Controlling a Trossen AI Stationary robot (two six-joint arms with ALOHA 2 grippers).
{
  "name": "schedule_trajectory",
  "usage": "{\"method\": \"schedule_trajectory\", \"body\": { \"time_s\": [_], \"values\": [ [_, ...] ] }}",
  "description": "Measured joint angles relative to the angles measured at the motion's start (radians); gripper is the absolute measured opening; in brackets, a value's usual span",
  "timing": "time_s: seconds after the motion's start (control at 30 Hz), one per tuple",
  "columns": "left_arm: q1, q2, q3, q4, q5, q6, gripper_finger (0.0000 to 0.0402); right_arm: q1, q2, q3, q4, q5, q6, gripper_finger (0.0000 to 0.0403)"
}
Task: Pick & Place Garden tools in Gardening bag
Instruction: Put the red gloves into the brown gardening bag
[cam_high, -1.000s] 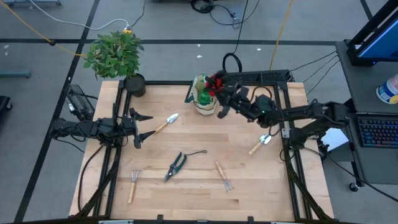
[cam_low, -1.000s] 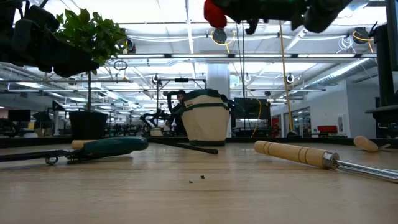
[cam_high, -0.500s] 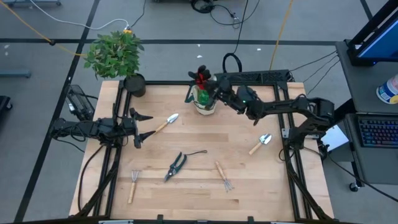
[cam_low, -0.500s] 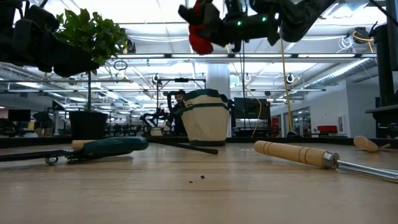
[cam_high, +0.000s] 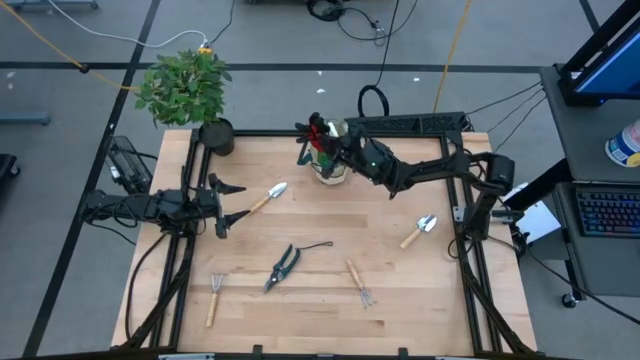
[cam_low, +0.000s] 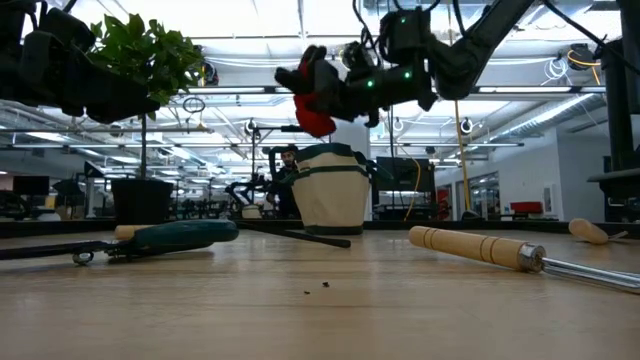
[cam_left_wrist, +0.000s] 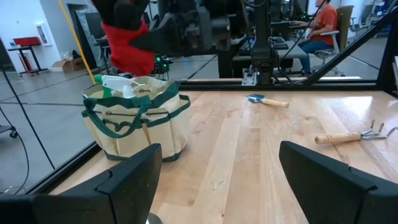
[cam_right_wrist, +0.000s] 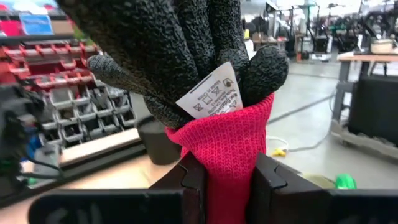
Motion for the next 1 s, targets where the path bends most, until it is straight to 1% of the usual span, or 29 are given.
{"method": "schedule_trajectory", "body": {
  "time_s": [0.23, 0.5, 0.6, 0.8, 1.0],
  "values": [
    [0.000, 0.000, 0.000, 0.000, 0.000, 0.000, 0.0333, -0.022, 0.019, 0.000, -0.014, 0.000, 0.077, 0.0050],
    [0.000, 0.000, 0.000, 0.000, 0.000, -0.001, 0.0333, -0.021, 0.019, -0.001, -0.046, 0.000, 0.079, 0.0050],
    [0.000, 0.000, 0.000, 0.000, 0.000, -0.001, 0.0333, -0.021, 0.019, -0.001, -0.086, 0.000, 0.098, 0.0058],
    [0.000, 0.000, 0.000, 0.000, 0.000, -0.003, 0.0333, -0.021, 0.019, -0.002, -0.084, 0.001, 0.106, 0.0079],
    [0.000, 0.000, 0.000, 0.000, 0.000, -0.003, 0.0333, -0.021, 0.019, -0.002, -0.085, 0.000, 0.153, 0.0085]
  ]
}}
